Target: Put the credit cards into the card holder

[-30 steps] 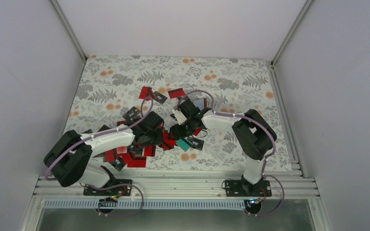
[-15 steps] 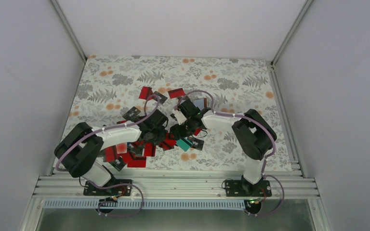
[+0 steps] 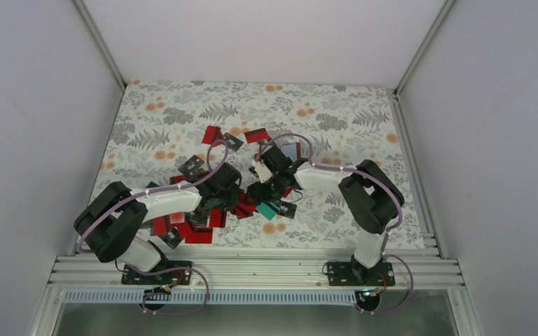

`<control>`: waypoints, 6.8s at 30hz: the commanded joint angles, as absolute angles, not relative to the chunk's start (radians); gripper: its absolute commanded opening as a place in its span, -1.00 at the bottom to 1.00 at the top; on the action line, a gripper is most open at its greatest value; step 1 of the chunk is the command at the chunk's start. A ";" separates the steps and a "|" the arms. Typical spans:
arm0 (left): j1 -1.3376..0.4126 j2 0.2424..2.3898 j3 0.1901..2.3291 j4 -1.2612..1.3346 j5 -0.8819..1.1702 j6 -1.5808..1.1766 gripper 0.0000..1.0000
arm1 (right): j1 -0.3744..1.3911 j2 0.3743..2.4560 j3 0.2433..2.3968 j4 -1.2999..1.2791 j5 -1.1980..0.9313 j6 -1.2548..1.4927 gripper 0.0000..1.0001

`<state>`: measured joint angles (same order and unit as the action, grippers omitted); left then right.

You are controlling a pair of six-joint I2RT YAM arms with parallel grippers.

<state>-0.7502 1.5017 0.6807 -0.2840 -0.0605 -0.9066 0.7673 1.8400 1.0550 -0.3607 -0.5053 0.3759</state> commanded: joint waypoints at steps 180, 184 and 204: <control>-0.610 1.627 1.187 -0.136 0.246 -0.495 -0.26 | 0.257 1.628 1.176 -0.449 -0.794 0.466 -0.92; -0.617 1.742 1.252 -0.202 0.212 -0.477 -0.31 | 0.263 1.735 1.204 -0.475 -0.738 0.446 -0.92; -0.622 2.047 1.457 -0.338 0.189 -0.419 -0.87 | 0.261 1.949 1.286 -0.469 -0.666 0.408 -0.92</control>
